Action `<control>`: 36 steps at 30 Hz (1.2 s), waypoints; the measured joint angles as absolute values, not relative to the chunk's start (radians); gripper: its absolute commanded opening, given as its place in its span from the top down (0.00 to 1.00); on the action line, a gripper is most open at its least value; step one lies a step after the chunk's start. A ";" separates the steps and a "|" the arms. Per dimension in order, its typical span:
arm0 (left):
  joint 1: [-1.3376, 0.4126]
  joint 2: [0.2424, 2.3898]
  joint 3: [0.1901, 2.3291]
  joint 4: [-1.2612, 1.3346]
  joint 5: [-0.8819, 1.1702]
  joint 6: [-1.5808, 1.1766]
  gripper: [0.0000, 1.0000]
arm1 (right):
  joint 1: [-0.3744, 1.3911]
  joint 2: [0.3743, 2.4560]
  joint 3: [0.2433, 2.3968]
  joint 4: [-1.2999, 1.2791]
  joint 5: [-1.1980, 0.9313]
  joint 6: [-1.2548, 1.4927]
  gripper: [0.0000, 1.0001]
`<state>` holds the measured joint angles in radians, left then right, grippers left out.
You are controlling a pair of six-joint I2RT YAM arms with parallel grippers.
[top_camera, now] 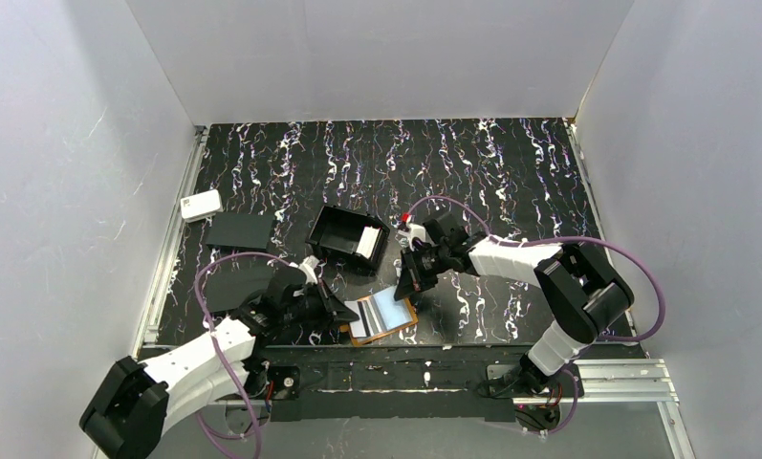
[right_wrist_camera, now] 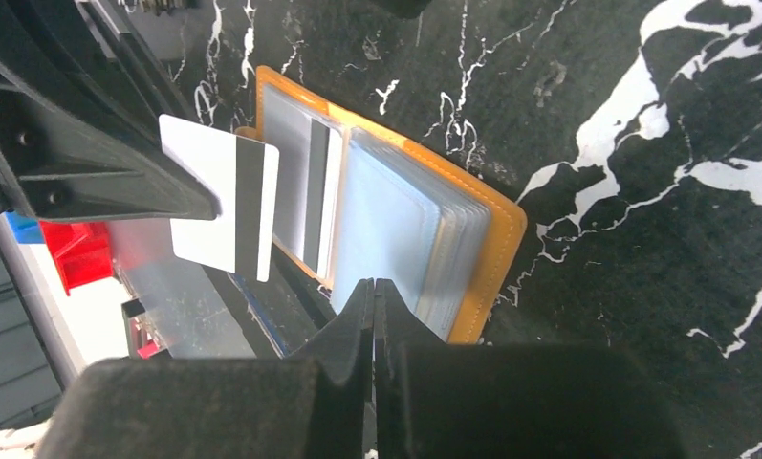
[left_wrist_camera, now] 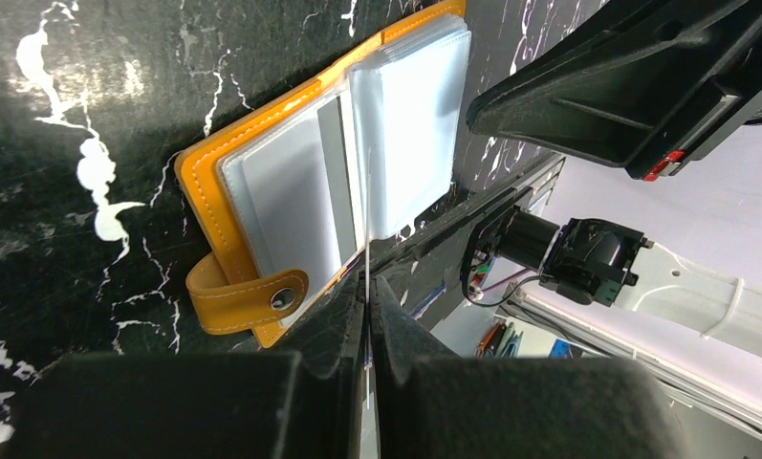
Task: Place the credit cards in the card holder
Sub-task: Insert the credit card into the card holder.
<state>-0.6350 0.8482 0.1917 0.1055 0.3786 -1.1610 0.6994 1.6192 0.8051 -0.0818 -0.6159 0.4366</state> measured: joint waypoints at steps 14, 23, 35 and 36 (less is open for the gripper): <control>-0.674 1.035 0.201 0.275 0.424 -1.166 1.00 | 0.702 1.619 0.774 -0.073 -0.522 0.441 0.99; -0.676 1.106 0.205 0.333 0.447 -1.183 1.00 | 0.702 1.619 0.774 -0.072 -0.522 0.441 0.99; -0.676 1.183 0.207 0.403 0.479 -1.192 1.00 | 0.702 1.619 0.774 -0.072 -0.522 0.441 0.99; -0.676 1.186 0.207 0.406 0.480 -1.192 1.00 | 0.702 1.619 0.774 -0.072 -0.523 0.441 0.99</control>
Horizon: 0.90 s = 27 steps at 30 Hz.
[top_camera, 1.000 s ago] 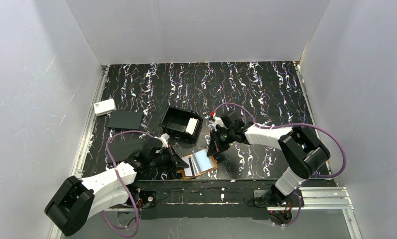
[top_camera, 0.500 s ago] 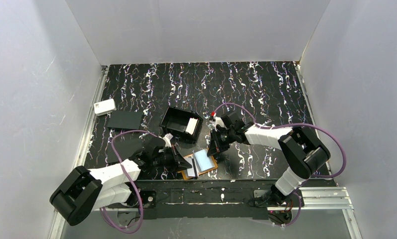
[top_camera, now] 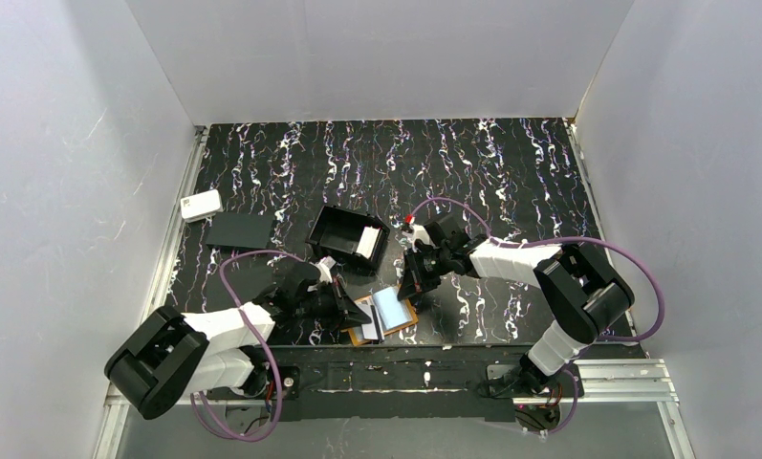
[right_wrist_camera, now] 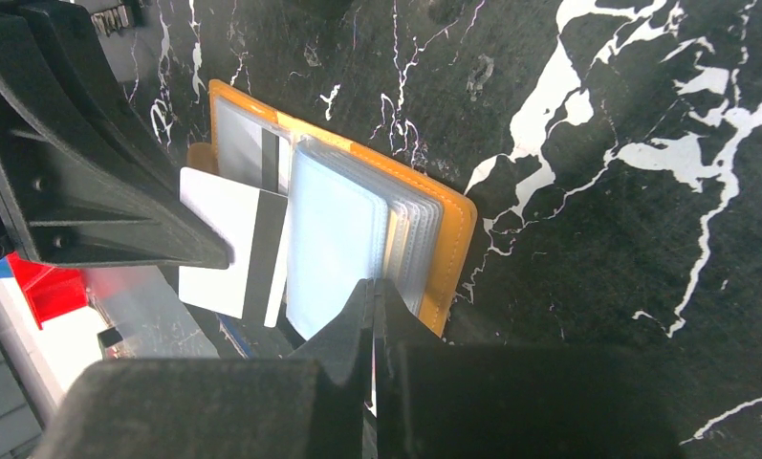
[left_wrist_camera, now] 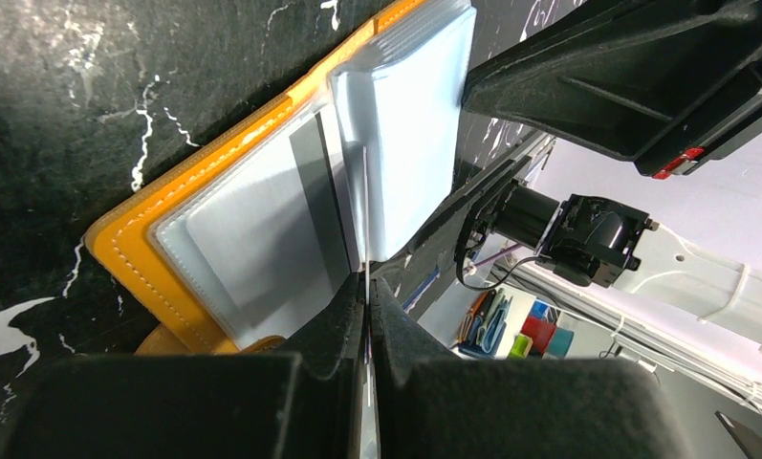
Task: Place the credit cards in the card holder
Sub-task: Insert the credit card into the card holder.
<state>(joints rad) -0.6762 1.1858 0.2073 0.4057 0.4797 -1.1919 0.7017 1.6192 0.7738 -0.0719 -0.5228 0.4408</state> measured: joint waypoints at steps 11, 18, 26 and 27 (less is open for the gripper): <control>-0.676 1.148 0.207 0.422 0.479 -1.190 1.00 | 0.701 1.619 0.771 -0.068 -0.522 0.441 0.99; -0.676 1.146 0.207 0.424 0.479 -1.188 1.00 | 0.701 1.619 0.771 -0.068 -0.522 0.441 0.99; -0.676 1.158 0.207 0.427 0.476 -1.180 1.00 | 0.701 1.619 0.770 -0.068 -0.523 0.441 0.99; -0.676 1.160 0.207 0.429 0.475 -1.179 1.00 | 0.701 1.619 0.770 -0.068 -0.523 0.441 0.99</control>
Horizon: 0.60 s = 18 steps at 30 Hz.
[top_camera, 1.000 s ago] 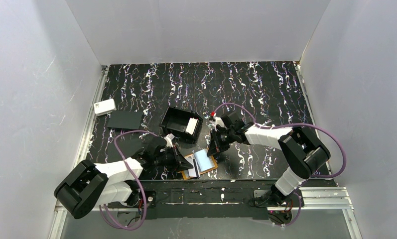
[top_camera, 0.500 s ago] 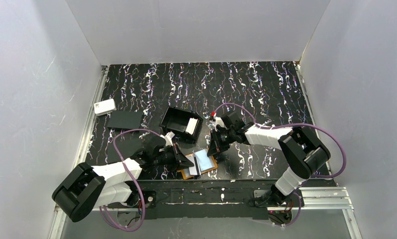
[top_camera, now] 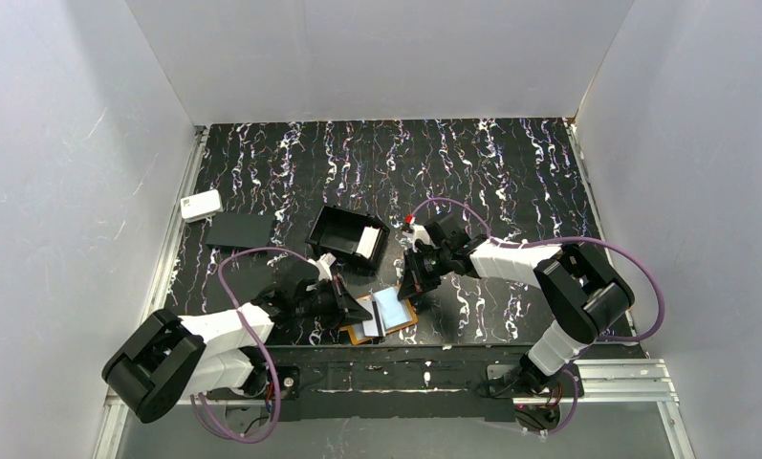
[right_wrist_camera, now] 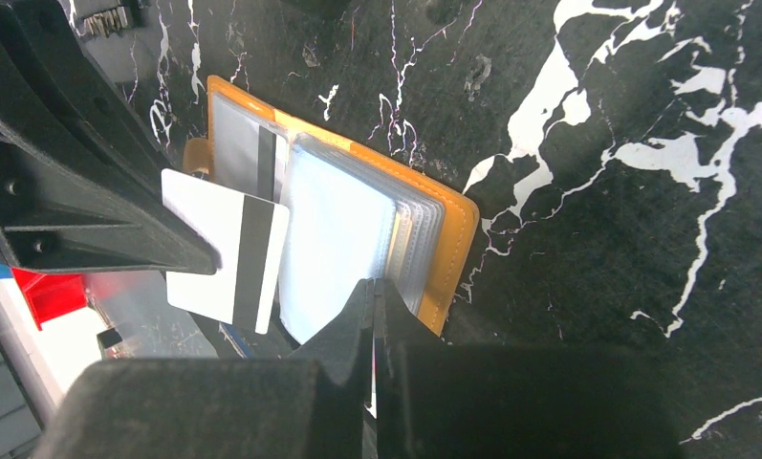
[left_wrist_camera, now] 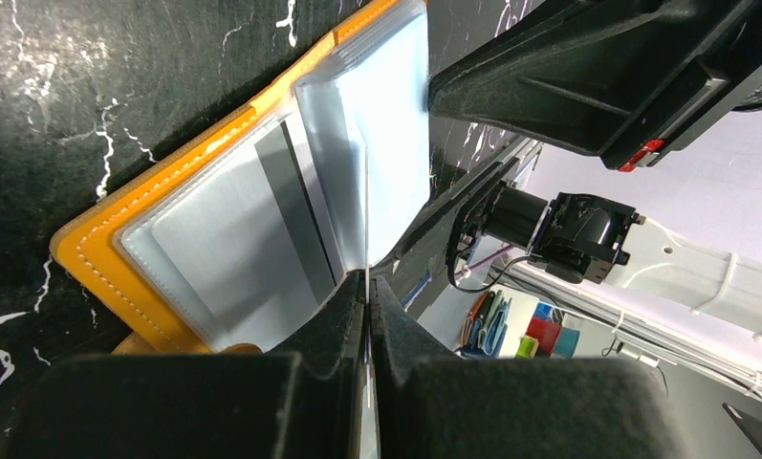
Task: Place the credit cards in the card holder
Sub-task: Insert the credit card into the card holder.
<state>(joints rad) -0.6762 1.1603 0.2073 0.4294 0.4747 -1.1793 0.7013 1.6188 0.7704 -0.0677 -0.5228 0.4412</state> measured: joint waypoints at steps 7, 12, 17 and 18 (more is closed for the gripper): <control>-0.664 1.178 0.207 0.458 0.468 -1.182 1.00 | 0.701 1.619 0.770 -0.068 -0.523 0.441 0.99; -0.653 1.220 0.207 0.491 0.468 -1.190 1.00 | 0.701 1.618 0.770 -0.068 -0.523 0.441 0.99; -0.650 1.240 0.207 0.521 0.466 -1.202 1.00 | 0.701 1.618 0.770 -0.067 -0.523 0.441 0.99; -0.650 1.242 0.207 0.524 0.464 -1.205 1.00 | 0.701 1.618 0.769 -0.066 -0.523 0.441 0.99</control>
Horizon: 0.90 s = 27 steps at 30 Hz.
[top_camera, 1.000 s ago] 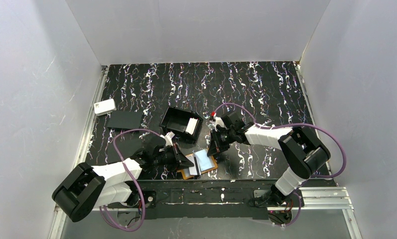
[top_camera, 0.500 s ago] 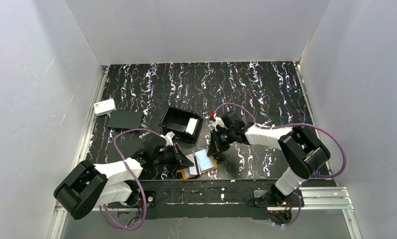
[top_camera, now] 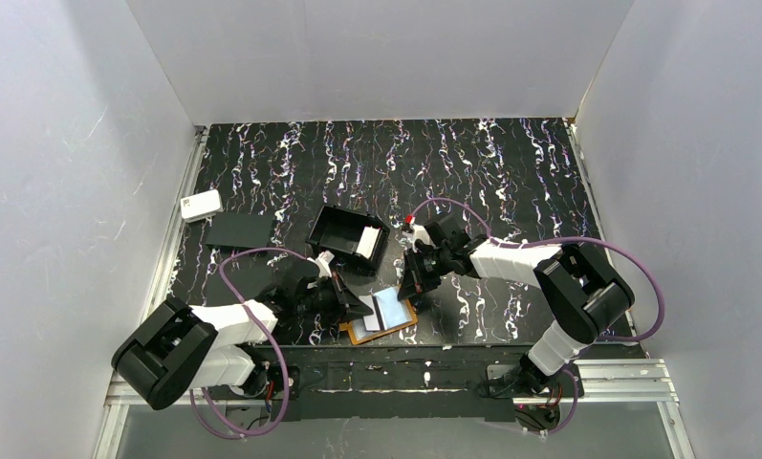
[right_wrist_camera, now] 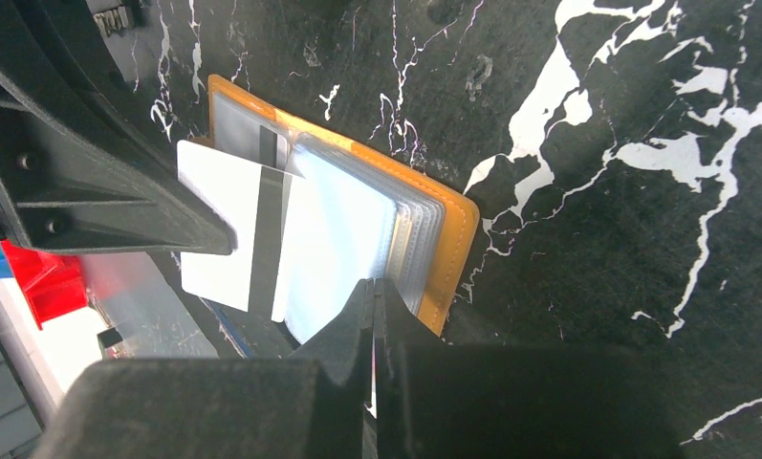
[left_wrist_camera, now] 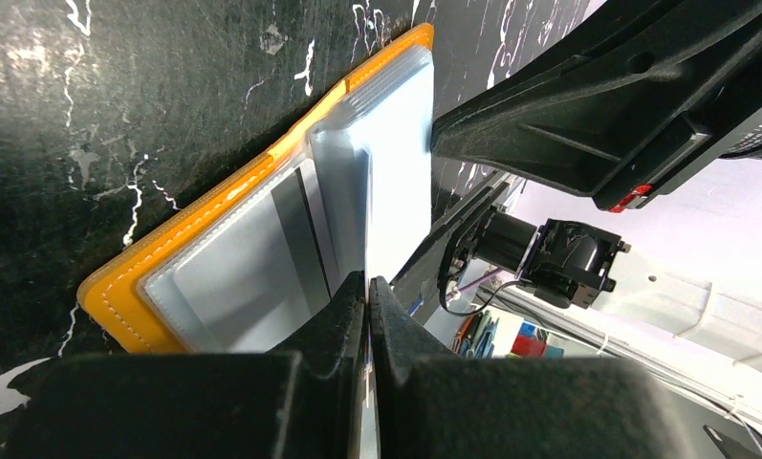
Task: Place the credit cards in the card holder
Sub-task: Insert the credit card into the card holder.
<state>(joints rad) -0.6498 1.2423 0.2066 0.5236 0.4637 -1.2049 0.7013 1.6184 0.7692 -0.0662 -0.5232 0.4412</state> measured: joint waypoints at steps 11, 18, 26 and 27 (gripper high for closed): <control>-0.650 1.255 0.203 0.542 0.427 -1.213 1.00 | 0.701 1.618 0.767 -0.061 -0.527 0.443 0.99; -0.650 1.255 0.199 0.546 0.401 -1.212 1.00 | 0.701 1.617 0.761 -0.051 -0.530 0.447 0.99; -0.650 1.255 0.195 0.554 0.395 -1.208 1.00 | 0.701 1.617 0.756 -0.042 -0.534 0.452 0.99; -0.650 1.255 0.195 0.554 0.395 -1.208 1.00 | 0.701 1.617 0.756 -0.042 -0.534 0.453 0.99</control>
